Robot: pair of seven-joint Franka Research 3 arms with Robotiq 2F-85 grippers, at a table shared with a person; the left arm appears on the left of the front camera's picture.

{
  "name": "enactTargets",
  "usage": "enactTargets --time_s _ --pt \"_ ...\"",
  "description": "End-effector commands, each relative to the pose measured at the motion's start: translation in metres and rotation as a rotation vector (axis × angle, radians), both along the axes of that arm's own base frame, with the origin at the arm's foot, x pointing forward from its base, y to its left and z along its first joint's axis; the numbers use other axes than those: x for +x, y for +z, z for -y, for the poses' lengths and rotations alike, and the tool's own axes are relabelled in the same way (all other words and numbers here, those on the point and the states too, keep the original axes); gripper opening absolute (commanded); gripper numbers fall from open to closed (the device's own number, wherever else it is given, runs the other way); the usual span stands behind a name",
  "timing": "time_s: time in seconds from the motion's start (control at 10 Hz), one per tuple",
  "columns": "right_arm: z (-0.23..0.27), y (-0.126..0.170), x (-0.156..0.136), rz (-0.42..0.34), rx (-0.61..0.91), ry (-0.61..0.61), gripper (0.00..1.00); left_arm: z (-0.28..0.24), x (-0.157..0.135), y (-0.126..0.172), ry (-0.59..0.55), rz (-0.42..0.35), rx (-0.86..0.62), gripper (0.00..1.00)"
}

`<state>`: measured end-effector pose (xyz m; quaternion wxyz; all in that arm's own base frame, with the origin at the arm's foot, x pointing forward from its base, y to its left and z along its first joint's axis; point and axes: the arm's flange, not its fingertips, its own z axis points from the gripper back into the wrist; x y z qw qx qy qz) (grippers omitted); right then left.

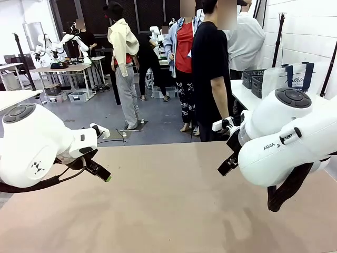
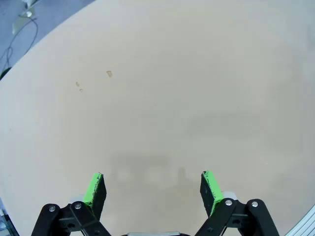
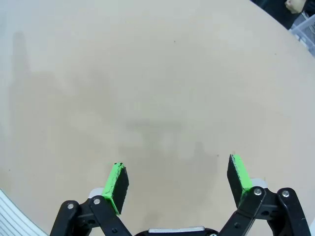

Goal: Transfer purchased items from the store into the shopping bag.
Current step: Open the Reusable shopping bag in the center of the table.

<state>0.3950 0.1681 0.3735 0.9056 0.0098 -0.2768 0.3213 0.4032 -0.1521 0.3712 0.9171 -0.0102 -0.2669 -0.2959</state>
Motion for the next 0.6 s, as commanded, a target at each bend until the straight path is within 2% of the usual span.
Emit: enactTargets --time_s 0.0,0.5 --pt "0.0001 0.0000 0.0000 0.000 0.000 0.000 1.00 -0.0010 0.0003 0.0001 0.002 0.000 -0.001 1.00" --pt "0.0001 0.0000 0.0000 0.000 0.000 0.000 1.00 -0.0010 0.0003 0.0001 0.002 0.000 -0.001 1.00"
